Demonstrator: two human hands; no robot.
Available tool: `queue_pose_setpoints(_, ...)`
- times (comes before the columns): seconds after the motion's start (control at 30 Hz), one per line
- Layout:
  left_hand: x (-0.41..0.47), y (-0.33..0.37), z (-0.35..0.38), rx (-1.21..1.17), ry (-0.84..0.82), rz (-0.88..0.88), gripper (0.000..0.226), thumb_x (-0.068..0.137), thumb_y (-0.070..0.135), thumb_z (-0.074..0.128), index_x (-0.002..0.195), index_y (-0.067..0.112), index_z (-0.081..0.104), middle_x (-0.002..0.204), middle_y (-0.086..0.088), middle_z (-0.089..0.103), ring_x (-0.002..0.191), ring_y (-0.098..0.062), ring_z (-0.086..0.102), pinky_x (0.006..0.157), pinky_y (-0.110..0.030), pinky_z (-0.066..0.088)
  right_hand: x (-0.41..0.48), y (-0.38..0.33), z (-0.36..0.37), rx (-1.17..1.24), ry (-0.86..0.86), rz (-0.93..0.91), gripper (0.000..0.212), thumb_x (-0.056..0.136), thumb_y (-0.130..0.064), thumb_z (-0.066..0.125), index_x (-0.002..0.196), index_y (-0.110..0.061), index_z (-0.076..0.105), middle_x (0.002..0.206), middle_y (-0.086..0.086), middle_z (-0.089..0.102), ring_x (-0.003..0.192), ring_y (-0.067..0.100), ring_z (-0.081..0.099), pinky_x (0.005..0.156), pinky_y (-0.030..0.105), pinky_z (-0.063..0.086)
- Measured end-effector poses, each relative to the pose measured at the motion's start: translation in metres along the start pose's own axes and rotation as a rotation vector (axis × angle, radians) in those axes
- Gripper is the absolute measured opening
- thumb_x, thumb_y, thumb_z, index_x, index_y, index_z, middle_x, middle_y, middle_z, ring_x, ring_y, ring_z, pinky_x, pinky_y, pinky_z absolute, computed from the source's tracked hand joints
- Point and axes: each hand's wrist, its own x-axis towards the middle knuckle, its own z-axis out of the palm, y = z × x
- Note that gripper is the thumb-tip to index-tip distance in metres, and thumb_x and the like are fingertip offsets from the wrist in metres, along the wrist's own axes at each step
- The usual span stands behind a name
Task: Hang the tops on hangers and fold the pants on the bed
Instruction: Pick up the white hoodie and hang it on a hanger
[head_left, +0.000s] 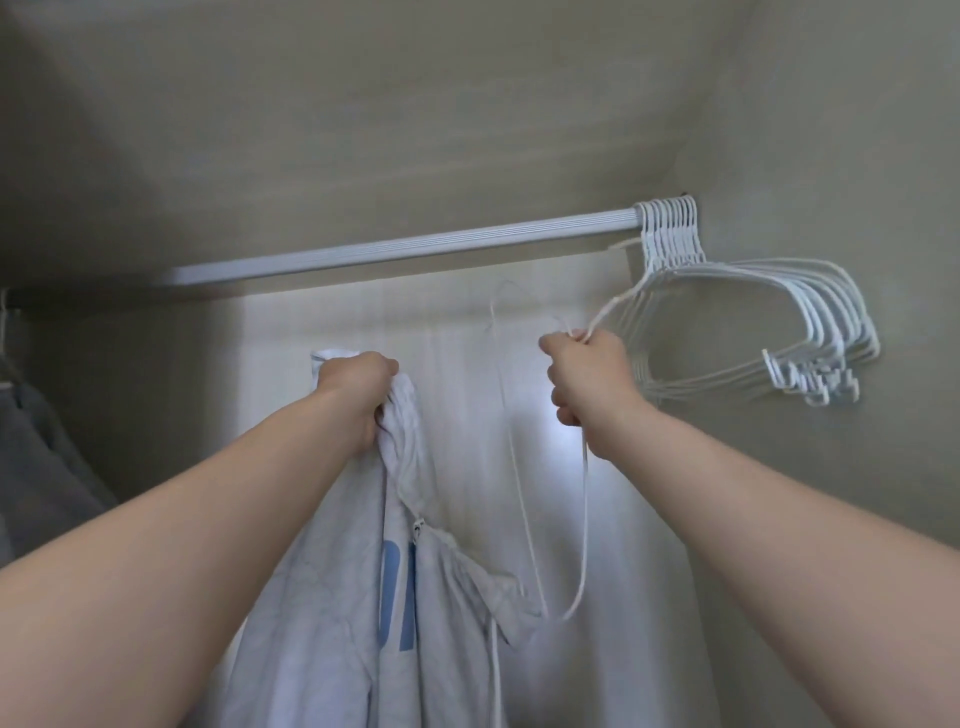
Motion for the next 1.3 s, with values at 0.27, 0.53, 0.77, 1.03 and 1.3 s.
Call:
queue_pose_setpoints(0.27,-0.018,-0.023,-0.022,0.023,-0.034,-0.081,0.016,0.099,0.018,0.056,0.109,0.008,0.062,0.120,-0.014,0.068,0.115,-0.031,0.065,0.106,-0.045,0.048,-0.017,0.030,0.010,-0.127,-0.085,0.062,0.021,0.100,-0.020,0.050,0.088,-0.014,0.066,0.052,-0.003,0.035,0.037,0.013,0.027,0.036,0.018,0.023)
queue_pose_setpoints(0.53,-0.044,-0.048,-0.024,-0.025,-0.095,-0.097,0.011,0.094,0.011,0.060,0.104,0.007,0.059,0.092,-0.013,0.067,0.085,-0.028,0.067,0.093,-0.044,0.055,-0.056,0.049,0.003,-0.256,-0.100,-0.039,0.022,0.097,-0.019,0.050,0.087,-0.023,0.070,0.040,-0.018,0.041,0.036,0.004,0.037,0.044,0.018,0.027)
queue_pose_setpoints(0.77,-0.151,-0.040,-0.019,-0.114,-0.087,-0.091,0.002,0.094,0.007,0.062,0.094,0.007,0.060,0.061,-0.003,0.069,0.055,-0.017,0.069,0.059,-0.028,0.058,-0.124,0.030,-0.037,-0.202,-0.104,-0.022,0.021,0.097,-0.021,0.053,0.089,-0.024,0.071,0.042,-0.019,0.043,0.039,0.004,0.039,0.045,0.017,0.028)
queue_pose_setpoints(1.03,-0.326,-0.043,-0.011,-0.130,0.015,-0.084,0.012,0.097,0.007,0.059,0.085,0.008,0.061,0.075,-0.008,0.068,0.065,-0.019,0.069,0.067,-0.030,0.059,-0.237,-0.008,-0.128,-0.137,-0.190,-0.140,0.024,0.091,-0.026,0.057,0.071,-0.032,0.069,0.045,-0.019,0.049,0.041,0.002,0.044,0.050,0.024,0.031)
queue_pose_setpoints(1.3,-0.507,-0.041,0.007,-0.098,0.143,-0.170,0.013,0.098,0.008,0.060,0.085,0.007,0.063,0.062,-0.001,0.071,0.056,-0.012,0.071,0.052,-0.023,0.058,-0.341,-0.051,-0.232,-0.153,-0.338,-0.176,0.020,0.091,-0.025,0.060,0.078,-0.018,0.073,0.048,-0.021,0.052,0.049,-0.005,0.048,0.049,0.009,0.033)
